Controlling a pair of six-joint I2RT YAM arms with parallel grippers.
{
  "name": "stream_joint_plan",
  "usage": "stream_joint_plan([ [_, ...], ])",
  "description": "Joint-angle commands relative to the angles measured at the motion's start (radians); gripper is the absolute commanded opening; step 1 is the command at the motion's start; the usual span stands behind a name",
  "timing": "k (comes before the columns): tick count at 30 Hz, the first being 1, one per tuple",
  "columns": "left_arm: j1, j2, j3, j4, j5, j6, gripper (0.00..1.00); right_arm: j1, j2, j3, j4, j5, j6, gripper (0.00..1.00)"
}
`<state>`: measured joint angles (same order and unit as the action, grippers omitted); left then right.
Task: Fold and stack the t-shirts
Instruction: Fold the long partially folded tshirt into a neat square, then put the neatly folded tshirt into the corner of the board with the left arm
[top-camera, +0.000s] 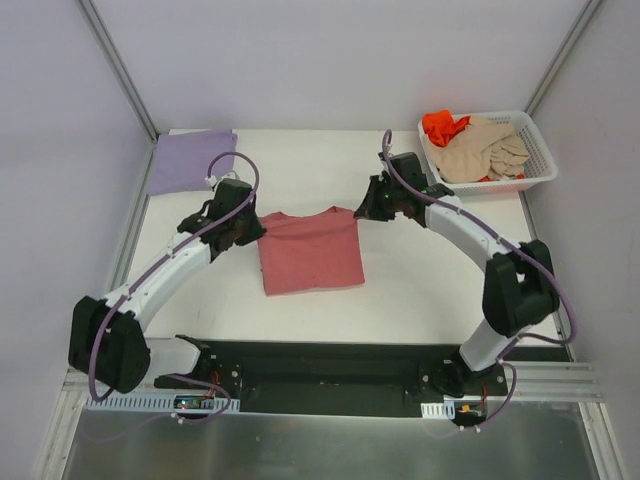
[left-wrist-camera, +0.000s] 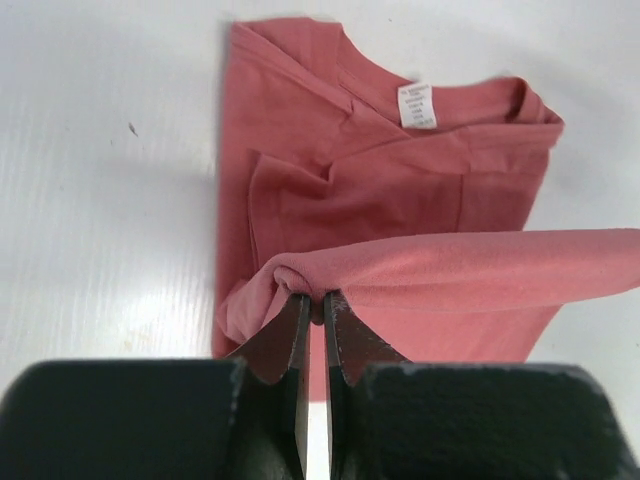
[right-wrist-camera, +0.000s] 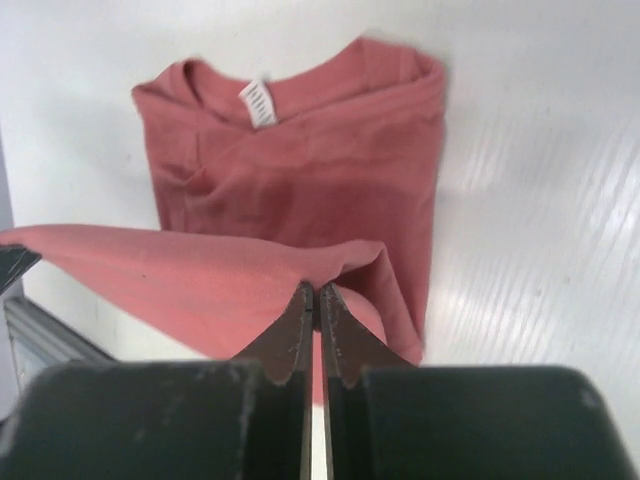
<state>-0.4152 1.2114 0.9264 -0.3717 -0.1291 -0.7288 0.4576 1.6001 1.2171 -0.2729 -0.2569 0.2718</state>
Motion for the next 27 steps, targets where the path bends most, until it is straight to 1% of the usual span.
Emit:
stream_joint_plan([
  [1,0.056,0.117,0.081,0.027,-0.021,0.048,0.00,-0.025,0.131,0.128,0.041,0.087,-0.040,0.01],
  [5,0.098,0.270,0.143,0.045,0.028,0.072,0.00,-0.040,0.231,0.176,0.046,0.136,-0.026,0.01],
  [7,0.119,0.336,0.176,0.045,0.051,0.077,0.00,-0.046,0.277,0.206,0.069,0.111,-0.040,0.04],
  [8,0.125,0.359,0.189,0.047,0.052,0.080,0.12,-0.051,0.309,0.228,0.070,0.096,-0.045,0.09],
  [9,0.133,0.376,0.199,0.045,0.055,0.084,0.28,-0.054,0.332,0.249,0.072,0.069,-0.060,0.14],
  [10,0.138,0.390,0.206,0.045,0.059,0.088,0.32,-0.057,0.354,0.275,0.070,0.055,-0.066,0.18],
  [11,0.144,0.398,0.212,0.047,0.066,0.089,0.41,-0.062,0.371,0.297,0.064,0.036,-0.071,0.24],
  [12,0.147,0.396,0.215,0.045,0.074,0.091,0.50,-0.065,0.382,0.314,0.063,0.018,-0.075,0.37],
  [13,0.148,0.389,0.216,0.045,0.074,0.092,0.64,-0.069,0.383,0.329,0.046,0.013,-0.075,0.59],
  [14,0.148,0.375,0.210,0.043,0.077,0.094,0.83,-0.069,0.374,0.340,0.026,0.018,-0.088,0.73],
  [15,0.148,0.354,0.200,0.043,0.083,0.091,0.99,-0.069,0.353,0.341,0.009,0.022,-0.098,0.83],
  [16,0.148,0.334,0.184,0.045,0.094,0.094,0.99,-0.066,0.325,0.317,0.002,0.024,-0.105,0.95],
  [18,0.148,0.283,0.137,0.045,0.123,0.100,0.99,-0.060,0.229,0.232,0.017,0.021,-0.115,0.96],
  [19,0.148,0.265,0.106,0.047,0.128,0.101,0.99,-0.059,0.180,0.170,0.035,0.027,-0.117,0.96],
  [20,0.148,0.246,0.077,0.047,0.169,0.101,0.99,-0.056,0.122,0.113,0.056,0.031,-0.114,0.96],
  [22,0.148,0.232,0.017,0.054,0.201,0.104,0.99,-0.054,0.011,-0.012,0.093,0.027,-0.105,0.96],
  [24,0.148,0.237,-0.035,0.074,0.236,0.107,0.99,-0.054,-0.092,-0.147,0.135,0.002,-0.091,0.96],
  [27,0.148,0.295,-0.051,0.091,0.249,0.097,0.99,-0.053,-0.250,-0.296,0.165,-0.031,-0.080,0.96],
])
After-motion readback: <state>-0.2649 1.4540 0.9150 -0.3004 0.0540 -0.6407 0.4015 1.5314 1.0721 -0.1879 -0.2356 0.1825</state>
